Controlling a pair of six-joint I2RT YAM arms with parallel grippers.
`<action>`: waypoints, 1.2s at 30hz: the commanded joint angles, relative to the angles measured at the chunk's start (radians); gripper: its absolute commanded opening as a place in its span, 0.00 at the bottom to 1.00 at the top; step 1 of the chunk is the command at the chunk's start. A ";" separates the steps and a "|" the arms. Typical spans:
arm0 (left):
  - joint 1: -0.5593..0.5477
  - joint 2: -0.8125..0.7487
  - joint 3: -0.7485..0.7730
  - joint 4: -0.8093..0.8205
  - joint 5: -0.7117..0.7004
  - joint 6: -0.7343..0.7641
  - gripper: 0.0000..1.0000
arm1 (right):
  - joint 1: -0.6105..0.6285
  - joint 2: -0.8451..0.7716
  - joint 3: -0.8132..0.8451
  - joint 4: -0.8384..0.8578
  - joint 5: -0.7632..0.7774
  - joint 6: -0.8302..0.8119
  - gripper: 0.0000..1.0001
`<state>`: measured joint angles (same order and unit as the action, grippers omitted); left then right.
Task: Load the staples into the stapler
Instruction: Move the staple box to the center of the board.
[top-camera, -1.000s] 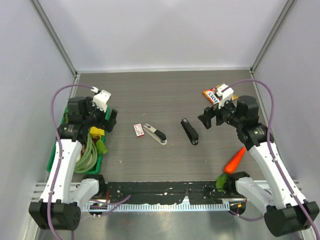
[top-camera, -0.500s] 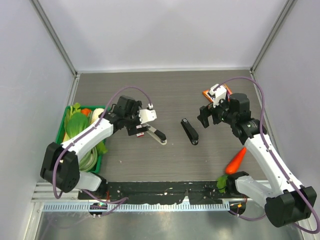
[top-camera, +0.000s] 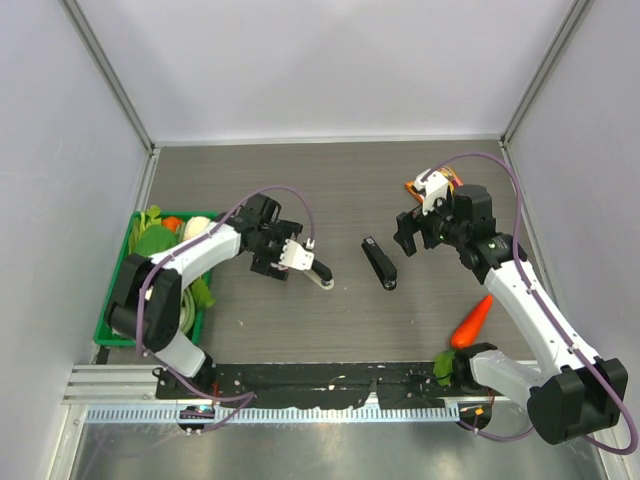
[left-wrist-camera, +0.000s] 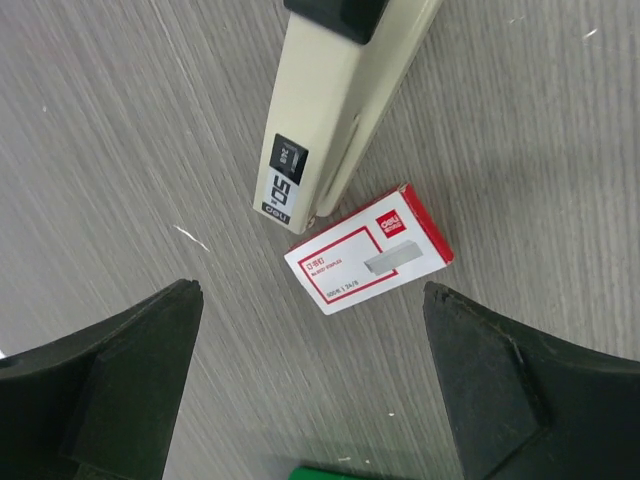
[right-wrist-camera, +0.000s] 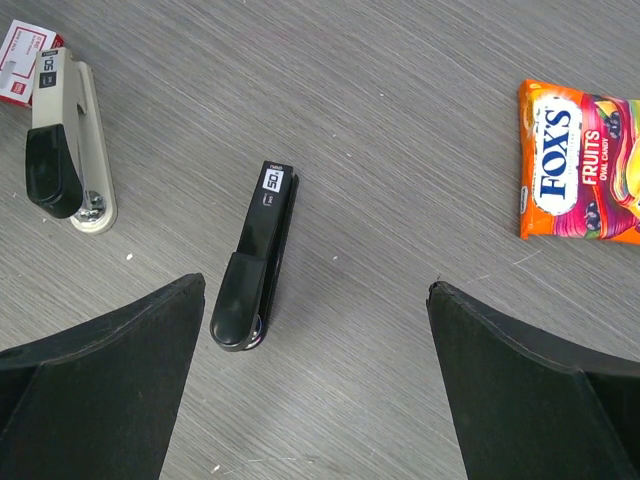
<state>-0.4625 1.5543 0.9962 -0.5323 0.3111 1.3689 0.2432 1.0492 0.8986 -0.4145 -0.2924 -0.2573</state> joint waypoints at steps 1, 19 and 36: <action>0.039 0.069 0.107 -0.136 0.079 0.178 0.93 | 0.005 -0.009 0.000 0.043 0.015 -0.011 0.98; 0.070 0.256 0.205 -0.268 0.049 0.301 0.80 | 0.005 0.012 -0.001 0.046 0.029 -0.014 0.98; 0.058 0.306 0.239 -0.360 0.057 0.317 0.78 | 0.005 0.006 -0.003 0.048 0.029 -0.013 0.97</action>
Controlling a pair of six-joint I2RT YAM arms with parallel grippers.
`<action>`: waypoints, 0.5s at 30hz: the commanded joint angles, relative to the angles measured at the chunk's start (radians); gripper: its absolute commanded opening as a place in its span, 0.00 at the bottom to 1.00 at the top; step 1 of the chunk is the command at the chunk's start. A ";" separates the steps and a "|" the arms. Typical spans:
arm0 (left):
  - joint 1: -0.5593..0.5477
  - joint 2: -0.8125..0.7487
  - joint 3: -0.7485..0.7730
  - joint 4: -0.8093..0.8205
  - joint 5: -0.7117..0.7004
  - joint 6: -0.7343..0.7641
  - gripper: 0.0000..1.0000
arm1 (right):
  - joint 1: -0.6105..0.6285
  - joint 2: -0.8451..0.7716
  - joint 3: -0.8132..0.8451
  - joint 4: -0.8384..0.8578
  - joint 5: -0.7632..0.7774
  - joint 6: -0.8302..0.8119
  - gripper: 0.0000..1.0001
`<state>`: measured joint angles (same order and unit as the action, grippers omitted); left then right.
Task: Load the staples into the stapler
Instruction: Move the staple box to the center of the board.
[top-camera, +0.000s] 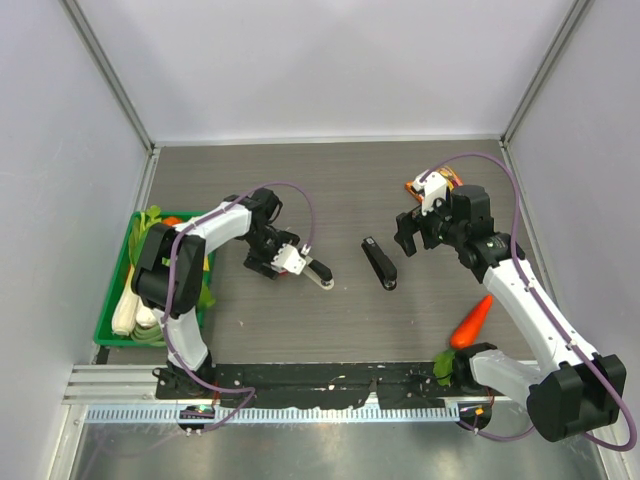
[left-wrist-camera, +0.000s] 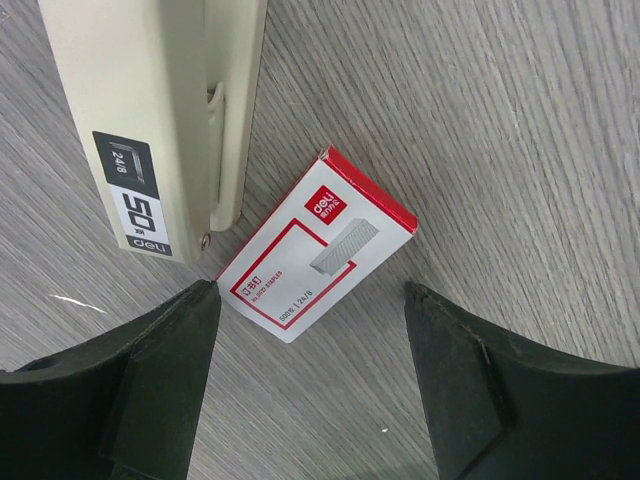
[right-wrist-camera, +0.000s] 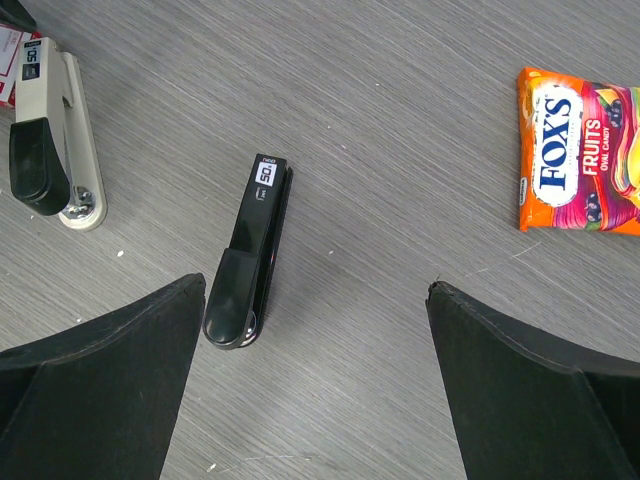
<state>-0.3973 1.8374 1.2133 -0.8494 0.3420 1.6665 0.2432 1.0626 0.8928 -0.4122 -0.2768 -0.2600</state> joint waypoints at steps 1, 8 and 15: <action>-0.011 0.026 0.023 -0.045 0.022 0.018 0.78 | 0.005 -0.007 0.005 0.046 0.013 -0.010 0.97; -0.031 0.046 0.041 -0.108 -0.024 0.001 0.74 | 0.005 -0.012 0.003 0.047 0.014 -0.008 0.97; -0.034 -0.041 -0.049 -0.159 -0.069 0.006 0.69 | 0.005 -0.016 0.003 0.046 0.010 -0.008 0.97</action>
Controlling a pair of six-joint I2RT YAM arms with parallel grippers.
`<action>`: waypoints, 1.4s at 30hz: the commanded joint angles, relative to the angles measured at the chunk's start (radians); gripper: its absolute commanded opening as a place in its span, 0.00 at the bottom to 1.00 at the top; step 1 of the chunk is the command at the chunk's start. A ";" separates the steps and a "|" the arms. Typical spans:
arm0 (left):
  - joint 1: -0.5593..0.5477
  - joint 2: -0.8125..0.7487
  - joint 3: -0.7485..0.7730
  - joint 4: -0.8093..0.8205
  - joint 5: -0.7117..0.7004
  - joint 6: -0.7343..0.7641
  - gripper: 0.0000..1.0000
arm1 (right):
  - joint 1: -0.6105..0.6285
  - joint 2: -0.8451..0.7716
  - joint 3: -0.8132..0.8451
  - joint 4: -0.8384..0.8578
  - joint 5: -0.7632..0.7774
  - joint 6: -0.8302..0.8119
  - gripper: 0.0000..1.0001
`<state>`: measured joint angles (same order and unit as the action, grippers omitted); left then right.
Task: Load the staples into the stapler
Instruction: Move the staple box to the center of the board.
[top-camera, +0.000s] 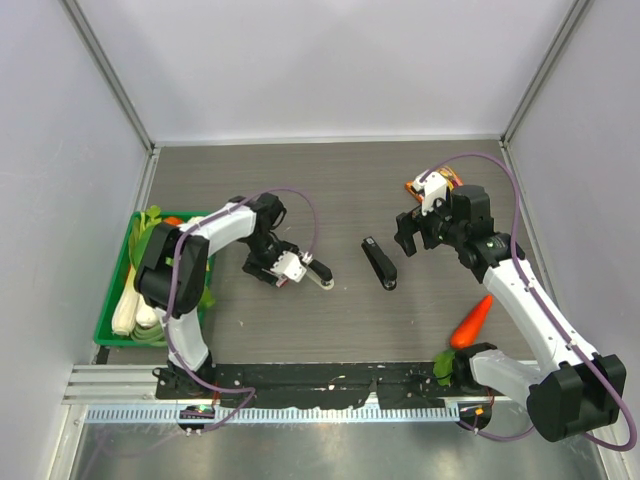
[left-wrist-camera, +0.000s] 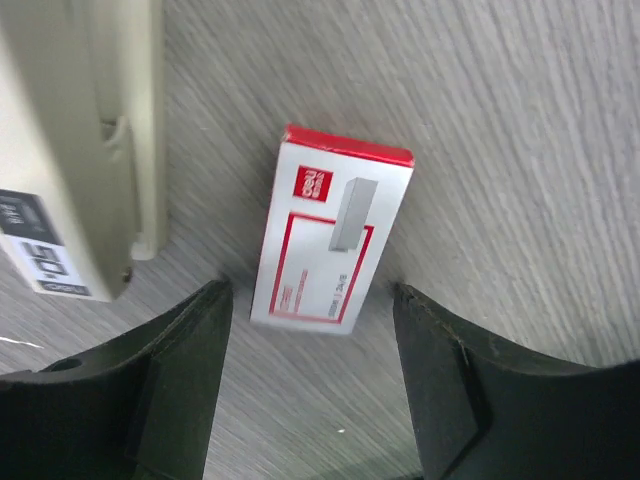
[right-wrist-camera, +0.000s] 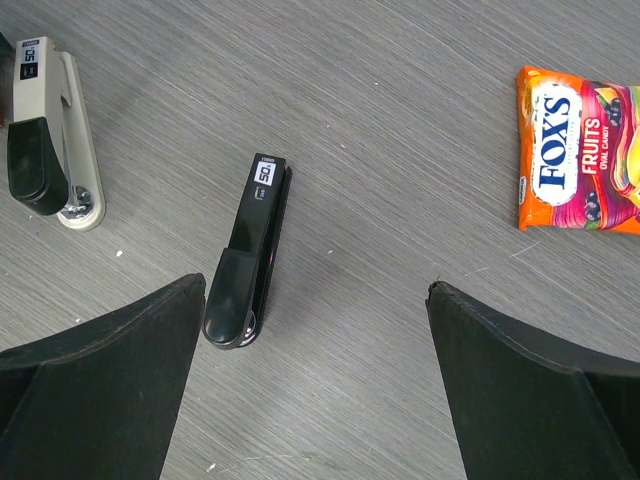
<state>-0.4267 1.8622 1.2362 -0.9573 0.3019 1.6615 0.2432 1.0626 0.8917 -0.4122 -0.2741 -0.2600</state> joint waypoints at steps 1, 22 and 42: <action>-0.003 -0.086 -0.093 -0.038 -0.029 0.017 0.69 | 0.005 -0.016 0.004 0.047 0.007 -0.008 0.97; -0.093 -0.232 -0.104 0.028 0.002 -0.347 0.96 | -0.002 -0.053 0.003 0.047 -0.007 0.011 0.97; -0.147 -0.697 -0.253 0.346 -0.130 -0.785 1.00 | -0.004 -0.078 -0.005 0.049 -0.037 0.005 0.97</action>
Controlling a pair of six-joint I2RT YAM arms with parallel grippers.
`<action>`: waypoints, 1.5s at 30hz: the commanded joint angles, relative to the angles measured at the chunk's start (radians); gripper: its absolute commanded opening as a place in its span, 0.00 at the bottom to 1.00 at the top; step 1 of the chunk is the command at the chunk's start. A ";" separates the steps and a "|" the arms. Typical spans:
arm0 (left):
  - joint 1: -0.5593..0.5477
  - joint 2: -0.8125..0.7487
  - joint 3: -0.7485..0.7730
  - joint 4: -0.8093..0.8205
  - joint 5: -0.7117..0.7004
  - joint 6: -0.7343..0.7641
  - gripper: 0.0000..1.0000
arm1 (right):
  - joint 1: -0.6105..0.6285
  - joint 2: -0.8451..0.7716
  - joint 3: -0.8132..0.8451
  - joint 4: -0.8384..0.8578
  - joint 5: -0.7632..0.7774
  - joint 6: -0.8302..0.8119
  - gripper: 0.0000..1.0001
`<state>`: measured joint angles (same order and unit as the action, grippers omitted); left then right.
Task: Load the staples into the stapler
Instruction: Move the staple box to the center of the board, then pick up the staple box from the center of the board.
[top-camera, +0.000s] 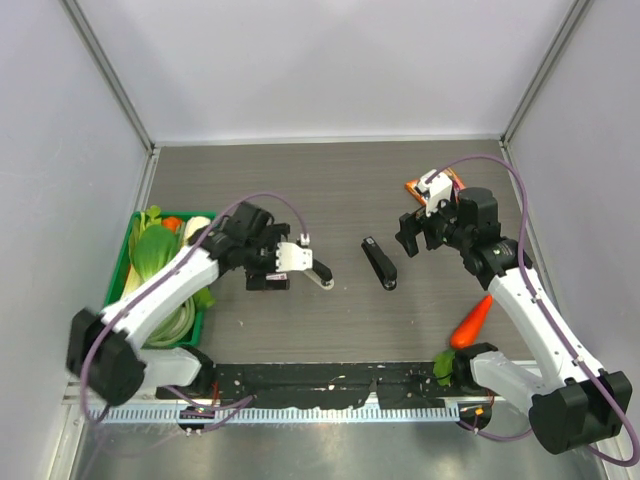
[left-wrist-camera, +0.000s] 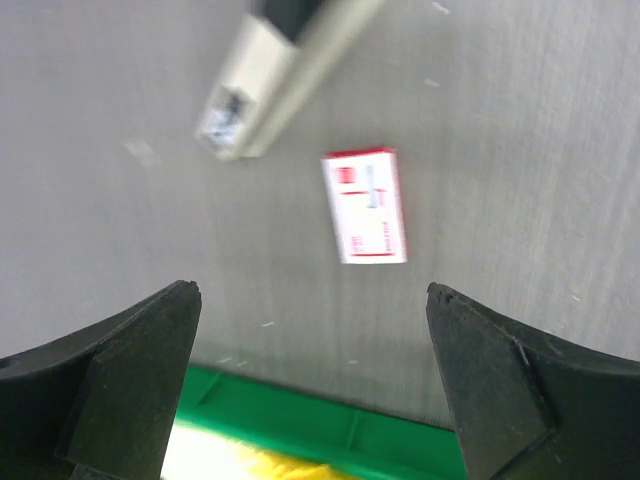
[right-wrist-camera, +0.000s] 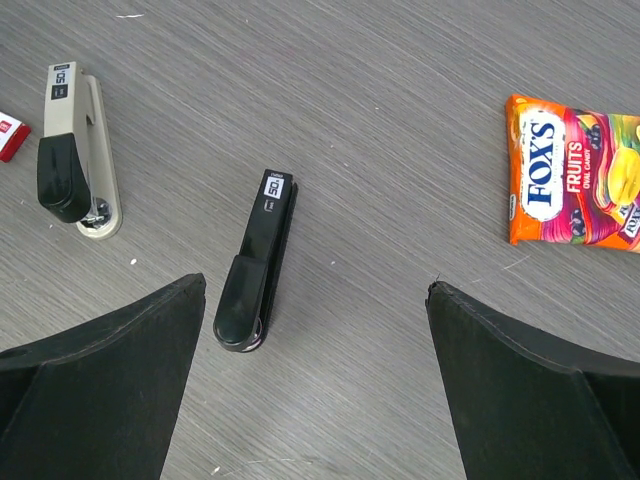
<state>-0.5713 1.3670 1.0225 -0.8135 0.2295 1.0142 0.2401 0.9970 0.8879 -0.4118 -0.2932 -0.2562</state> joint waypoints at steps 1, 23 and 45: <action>-0.002 -0.235 -0.071 0.299 -0.108 -0.170 1.00 | -0.001 -0.008 -0.001 0.048 -0.020 0.003 0.97; -0.001 0.053 -0.105 0.419 -0.248 -0.332 1.00 | -0.005 0.003 -0.004 0.051 -0.004 0.000 0.97; -0.001 0.204 -0.113 0.433 -0.268 -0.318 1.00 | -0.005 0.014 -0.006 0.051 0.000 -0.008 0.97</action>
<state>-0.5739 1.5715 0.9119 -0.4080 -0.0364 0.6891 0.2382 1.0107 0.8833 -0.4107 -0.2977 -0.2573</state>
